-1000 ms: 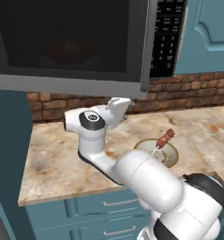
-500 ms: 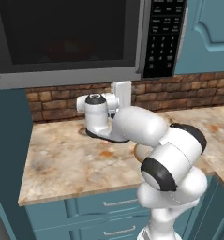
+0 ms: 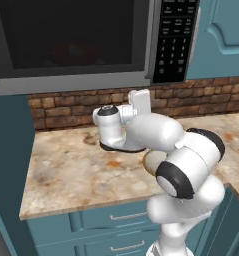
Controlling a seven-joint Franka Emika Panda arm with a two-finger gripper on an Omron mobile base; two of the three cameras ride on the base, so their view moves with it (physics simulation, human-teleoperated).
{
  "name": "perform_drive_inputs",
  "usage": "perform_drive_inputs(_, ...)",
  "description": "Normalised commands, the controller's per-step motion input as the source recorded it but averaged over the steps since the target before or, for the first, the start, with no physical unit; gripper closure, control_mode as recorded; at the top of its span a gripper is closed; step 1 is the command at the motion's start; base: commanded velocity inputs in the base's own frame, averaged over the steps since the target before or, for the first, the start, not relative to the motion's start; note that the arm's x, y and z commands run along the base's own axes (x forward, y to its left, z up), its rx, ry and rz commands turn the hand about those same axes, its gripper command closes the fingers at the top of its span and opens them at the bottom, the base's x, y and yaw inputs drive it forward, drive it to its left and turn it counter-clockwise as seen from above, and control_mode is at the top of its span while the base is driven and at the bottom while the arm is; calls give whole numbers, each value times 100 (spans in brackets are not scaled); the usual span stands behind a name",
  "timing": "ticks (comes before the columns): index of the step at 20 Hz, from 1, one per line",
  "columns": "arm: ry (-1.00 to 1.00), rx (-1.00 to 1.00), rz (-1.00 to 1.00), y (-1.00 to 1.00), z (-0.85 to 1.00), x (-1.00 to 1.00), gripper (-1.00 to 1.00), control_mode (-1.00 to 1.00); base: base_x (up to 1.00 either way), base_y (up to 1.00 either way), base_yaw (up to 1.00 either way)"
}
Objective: Place the bowl containing the shrimp and garlic in the microwave. Close the microwave door and press the start button to microwave the meal.
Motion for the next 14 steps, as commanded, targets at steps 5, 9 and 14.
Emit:
perform_drive_inputs(5,10,0,16,-38,25,-100,-100,-100,0,0,0)
perform_drive_inputs(9,16,0,29,0,85,-93,-100,-100,0,0,0)
perform_drive_inputs(14,19,8,33,1,100,-42,-100,-100,0,0,0)
